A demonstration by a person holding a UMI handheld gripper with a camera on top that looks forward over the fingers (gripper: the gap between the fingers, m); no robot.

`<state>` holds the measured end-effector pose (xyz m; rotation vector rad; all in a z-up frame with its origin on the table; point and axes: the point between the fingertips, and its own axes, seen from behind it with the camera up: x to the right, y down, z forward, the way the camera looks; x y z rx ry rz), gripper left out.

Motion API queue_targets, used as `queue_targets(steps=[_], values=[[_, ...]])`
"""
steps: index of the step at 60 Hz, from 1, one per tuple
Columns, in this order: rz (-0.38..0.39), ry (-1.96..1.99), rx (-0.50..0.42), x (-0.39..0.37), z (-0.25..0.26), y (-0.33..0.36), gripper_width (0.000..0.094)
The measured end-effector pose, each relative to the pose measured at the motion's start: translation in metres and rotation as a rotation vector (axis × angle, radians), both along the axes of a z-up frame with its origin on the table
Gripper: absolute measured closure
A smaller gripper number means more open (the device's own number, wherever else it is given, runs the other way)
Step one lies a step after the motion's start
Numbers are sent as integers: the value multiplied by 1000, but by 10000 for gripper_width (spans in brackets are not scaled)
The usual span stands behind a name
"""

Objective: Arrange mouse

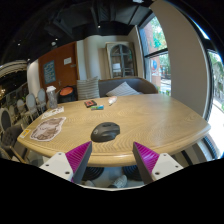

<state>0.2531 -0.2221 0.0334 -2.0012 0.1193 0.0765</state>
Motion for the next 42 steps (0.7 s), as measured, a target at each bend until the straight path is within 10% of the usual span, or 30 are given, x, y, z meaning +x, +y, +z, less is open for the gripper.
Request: queue_targets(steps=[29,42], values=[[54,-17,-194,-55,-42,162,122],[-20,-48,-209,-55,-45,191,511]])
